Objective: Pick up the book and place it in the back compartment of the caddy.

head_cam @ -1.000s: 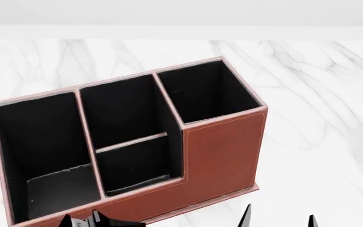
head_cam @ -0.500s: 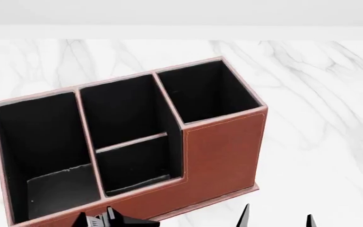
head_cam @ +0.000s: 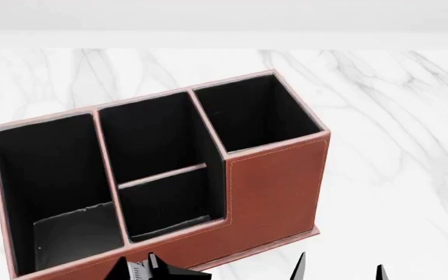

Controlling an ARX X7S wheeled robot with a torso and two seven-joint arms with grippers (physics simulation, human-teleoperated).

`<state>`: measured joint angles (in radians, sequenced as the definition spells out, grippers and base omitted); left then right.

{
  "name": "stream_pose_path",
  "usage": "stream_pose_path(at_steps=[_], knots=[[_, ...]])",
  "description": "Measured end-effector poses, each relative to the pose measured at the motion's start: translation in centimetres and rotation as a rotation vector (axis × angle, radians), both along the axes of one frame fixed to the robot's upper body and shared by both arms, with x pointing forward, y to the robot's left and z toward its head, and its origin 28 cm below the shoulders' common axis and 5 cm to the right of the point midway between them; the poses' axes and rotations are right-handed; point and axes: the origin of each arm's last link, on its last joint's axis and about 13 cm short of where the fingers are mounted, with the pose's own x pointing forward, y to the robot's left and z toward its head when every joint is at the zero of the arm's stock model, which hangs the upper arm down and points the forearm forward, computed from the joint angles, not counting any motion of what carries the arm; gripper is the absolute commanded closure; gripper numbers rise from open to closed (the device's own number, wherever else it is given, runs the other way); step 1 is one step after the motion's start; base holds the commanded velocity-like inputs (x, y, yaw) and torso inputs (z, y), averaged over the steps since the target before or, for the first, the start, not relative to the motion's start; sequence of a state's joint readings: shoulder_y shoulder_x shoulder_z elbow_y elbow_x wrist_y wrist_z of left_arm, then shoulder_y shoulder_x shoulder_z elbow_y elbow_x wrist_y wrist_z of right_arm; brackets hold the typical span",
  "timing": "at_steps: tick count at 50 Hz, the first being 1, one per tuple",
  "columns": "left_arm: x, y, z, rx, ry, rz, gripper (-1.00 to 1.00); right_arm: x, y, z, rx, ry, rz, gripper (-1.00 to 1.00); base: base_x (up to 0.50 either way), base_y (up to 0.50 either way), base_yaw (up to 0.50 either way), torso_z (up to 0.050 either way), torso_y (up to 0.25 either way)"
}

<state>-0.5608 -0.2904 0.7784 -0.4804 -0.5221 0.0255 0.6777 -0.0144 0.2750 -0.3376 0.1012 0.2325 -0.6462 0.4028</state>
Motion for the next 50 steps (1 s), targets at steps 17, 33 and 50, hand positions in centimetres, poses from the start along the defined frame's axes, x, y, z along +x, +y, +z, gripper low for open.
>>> stream_pose_path(at_steps=[17, 33, 50], knots=[[0.7, -1.0, -0.5, 0.001, 0.023, -0.029, -1.0, 0.0, 0.0, 0.0, -0.001, 0.0, 0.004, -1.0, 0.0, 0.0, 0.0, 0.0, 0.0], [1.2, -1.9, -0.8, 0.009, 0.038, -0.06, -1.0, 0.0, 0.0, 0.0, 0.0, -0.001, 0.005, -1.0, 0.0, 0.0, 0.0, 0.0, 0.0], [1.3, -3.0, -1.0, 0.015, 0.045, -0.092, -1.0, -0.1, 0.0, 0.1, 0.001, -0.004, 0.007, -1.0, 0.0, 0.0, 0.0, 0.0, 0.0]])
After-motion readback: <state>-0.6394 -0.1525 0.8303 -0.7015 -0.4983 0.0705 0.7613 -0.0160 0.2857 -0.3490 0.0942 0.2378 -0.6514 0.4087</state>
